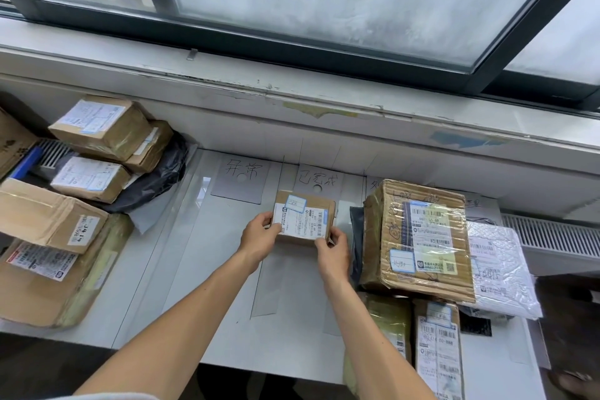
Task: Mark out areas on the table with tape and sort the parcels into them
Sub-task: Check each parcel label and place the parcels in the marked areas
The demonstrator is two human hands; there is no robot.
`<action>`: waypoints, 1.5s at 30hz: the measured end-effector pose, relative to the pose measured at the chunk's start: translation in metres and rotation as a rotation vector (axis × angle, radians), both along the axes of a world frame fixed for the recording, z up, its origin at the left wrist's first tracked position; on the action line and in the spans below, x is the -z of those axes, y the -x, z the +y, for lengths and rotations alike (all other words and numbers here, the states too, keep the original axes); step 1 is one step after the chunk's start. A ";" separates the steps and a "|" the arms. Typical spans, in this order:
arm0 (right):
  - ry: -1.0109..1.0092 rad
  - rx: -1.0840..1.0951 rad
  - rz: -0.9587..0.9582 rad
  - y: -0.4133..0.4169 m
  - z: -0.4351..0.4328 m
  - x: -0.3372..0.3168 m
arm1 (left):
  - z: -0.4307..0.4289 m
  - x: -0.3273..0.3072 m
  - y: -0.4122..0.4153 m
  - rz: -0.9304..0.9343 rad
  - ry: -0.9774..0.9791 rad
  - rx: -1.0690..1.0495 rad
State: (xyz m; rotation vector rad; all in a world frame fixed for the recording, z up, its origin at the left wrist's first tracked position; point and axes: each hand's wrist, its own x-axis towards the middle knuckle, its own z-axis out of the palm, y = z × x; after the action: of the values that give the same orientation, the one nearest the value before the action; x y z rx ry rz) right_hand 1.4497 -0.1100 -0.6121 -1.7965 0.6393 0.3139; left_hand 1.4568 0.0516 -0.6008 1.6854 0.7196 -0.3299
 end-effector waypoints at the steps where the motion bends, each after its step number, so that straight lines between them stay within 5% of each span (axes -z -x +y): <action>1: -0.001 -0.005 0.003 0.000 0.000 -0.001 | 0.000 0.000 0.000 0.000 0.000 0.001; 7: 0.058 -0.018 0.019 0.005 0.000 -0.013 | 0.002 -0.002 0.000 0.033 -0.029 0.006; 11: 0.151 -0.139 -0.155 0.011 0.011 -0.035 | 0.018 -0.023 -0.001 0.007 -0.075 -0.034; 23: 0.176 -0.648 -0.516 -0.011 0.200 -0.131 | 0.203 -0.134 -0.011 -0.308 -0.377 -0.218; 36: 0.231 -0.970 -0.549 0.037 0.412 -0.131 | 0.403 -0.123 0.065 -0.210 -0.493 -0.315; 45: 0.438 -1.147 -0.422 0.049 0.458 -0.102 | 0.470 -0.099 0.093 -0.060 -0.483 -0.338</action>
State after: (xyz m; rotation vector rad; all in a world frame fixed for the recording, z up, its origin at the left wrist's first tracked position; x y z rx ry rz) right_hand 1.4007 0.3476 -0.5104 -2.4061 -0.7409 0.5480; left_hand 1.3642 0.5217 -0.5015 1.9679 1.0821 0.1464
